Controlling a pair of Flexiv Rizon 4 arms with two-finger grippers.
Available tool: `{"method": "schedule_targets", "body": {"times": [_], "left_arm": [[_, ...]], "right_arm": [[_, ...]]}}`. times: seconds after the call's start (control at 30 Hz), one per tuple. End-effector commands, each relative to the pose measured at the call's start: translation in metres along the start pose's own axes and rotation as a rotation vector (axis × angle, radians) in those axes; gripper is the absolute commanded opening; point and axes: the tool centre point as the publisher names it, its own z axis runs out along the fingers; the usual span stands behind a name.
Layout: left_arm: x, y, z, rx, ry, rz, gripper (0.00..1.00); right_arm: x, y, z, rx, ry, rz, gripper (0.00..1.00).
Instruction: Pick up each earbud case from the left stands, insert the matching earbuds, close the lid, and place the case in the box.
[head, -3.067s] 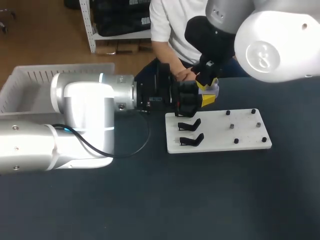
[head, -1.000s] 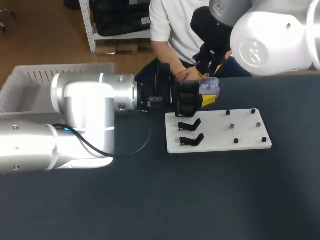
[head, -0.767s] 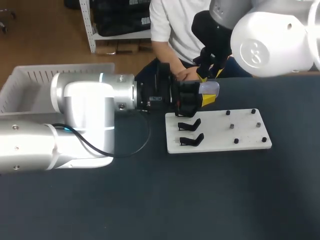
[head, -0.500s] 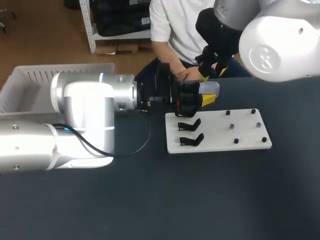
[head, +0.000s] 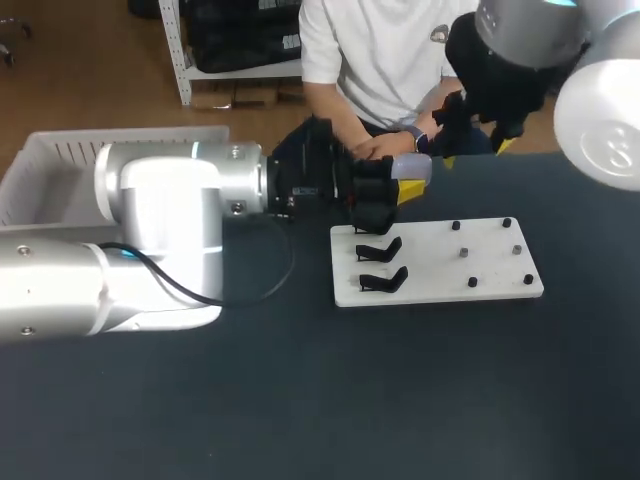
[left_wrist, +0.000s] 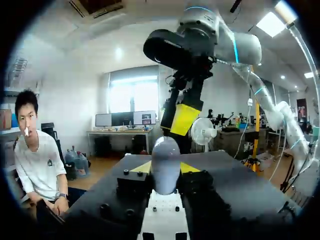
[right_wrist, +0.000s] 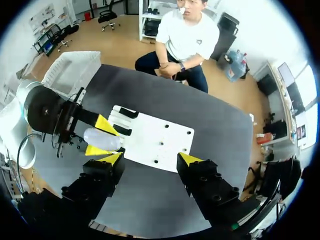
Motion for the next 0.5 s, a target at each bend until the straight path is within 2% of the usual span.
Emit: {"method": "schedule_targets", "body": {"times": [0.03, 0.07, 0.2, 0.3, 0.4, 0.47, 0.5], "left_arm": [[-0.009, 0.003, -0.041, -0.047, -0.019, 0.018, 0.00], [-0.010, 0.007, -0.051, -0.064, -0.015, 0.024, 0.00], [-0.010, 0.026, -0.097, -0.175, -0.012, 0.037, 0.00], [-0.012, 0.040, -0.131, -0.255, 0.013, 0.052, 0.00], [-0.006, 0.056, -0.165, -0.317, 0.043, 0.063, 0.00], [-0.001, 0.066, -0.183, -0.344, 0.058, 0.058, 0.00], [0.003, 0.072, -0.193, -0.362, 0.068, 0.058, 0.00]], "right_arm": [[0.033, -0.020, -0.018, 0.017, -0.119, 0.057, 0.73], [0.037, -0.024, -0.020, 0.023, -0.120, 0.072, 0.76], [0.052, -0.033, -0.027, 0.039, -0.120, 0.105, 0.73], [0.061, -0.036, -0.026, 0.028, -0.122, 0.126, 0.76], [0.067, -0.035, -0.024, 0.004, -0.142, 0.123, 0.86], [0.070, -0.032, -0.023, -0.016, -0.156, 0.125, 0.97], [0.071, -0.031, -0.022, -0.019, -0.157, 0.125, 0.98]]}}
